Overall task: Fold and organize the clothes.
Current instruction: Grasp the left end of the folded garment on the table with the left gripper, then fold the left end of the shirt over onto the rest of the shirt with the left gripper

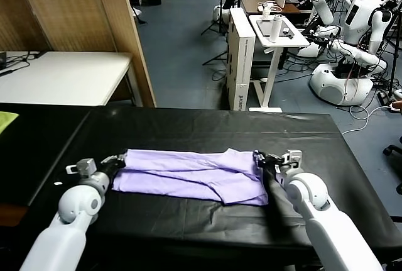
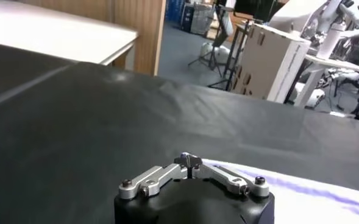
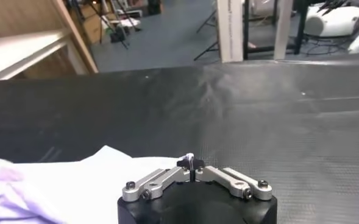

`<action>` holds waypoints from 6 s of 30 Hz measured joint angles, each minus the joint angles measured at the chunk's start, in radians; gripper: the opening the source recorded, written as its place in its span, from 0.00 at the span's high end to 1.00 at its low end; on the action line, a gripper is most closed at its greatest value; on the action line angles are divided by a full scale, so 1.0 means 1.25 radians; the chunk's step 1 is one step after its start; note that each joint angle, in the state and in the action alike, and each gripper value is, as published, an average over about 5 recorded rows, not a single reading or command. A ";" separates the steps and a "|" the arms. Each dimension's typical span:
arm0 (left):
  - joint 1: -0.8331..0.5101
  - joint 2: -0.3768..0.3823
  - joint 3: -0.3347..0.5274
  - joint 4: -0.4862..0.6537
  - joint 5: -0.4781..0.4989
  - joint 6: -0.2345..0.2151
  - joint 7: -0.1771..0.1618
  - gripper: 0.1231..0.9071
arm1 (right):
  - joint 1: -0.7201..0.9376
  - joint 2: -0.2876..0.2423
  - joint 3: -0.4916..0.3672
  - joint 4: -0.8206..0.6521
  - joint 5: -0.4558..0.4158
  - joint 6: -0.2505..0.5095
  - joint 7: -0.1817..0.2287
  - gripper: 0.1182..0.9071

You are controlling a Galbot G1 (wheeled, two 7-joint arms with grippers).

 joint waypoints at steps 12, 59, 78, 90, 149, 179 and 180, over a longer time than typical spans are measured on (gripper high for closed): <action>0.052 0.072 -0.074 -0.066 -0.201 0.146 -0.008 0.00 | -0.117 -0.071 0.092 0.126 0.035 0.009 -0.003 0.00; 0.063 0.047 -0.108 -0.025 -0.352 0.227 0.078 0.00 | -0.179 -0.064 0.133 0.181 0.028 0.003 0.003 0.00; 0.062 0.049 -0.108 -0.021 -0.356 0.229 0.075 0.59 | -0.171 -0.048 0.113 0.175 0.017 0.003 0.004 0.00; 0.063 0.037 -0.104 -0.029 -0.328 0.229 0.058 0.96 | -0.172 -0.044 0.113 0.175 0.013 0.003 0.005 0.00; 0.074 -0.108 0.090 -0.293 -0.096 0.229 -0.022 0.96 | -0.276 0.029 0.195 0.211 -0.055 0.008 0.007 0.00; 0.044 -0.210 0.157 -0.234 -0.048 0.228 -0.034 0.96 | -0.265 0.036 0.181 0.203 -0.060 0.007 0.007 0.00; 0.044 -0.213 0.158 -0.232 -0.047 0.228 -0.034 0.96 | -0.265 0.036 0.180 0.203 -0.060 0.007 0.007 0.00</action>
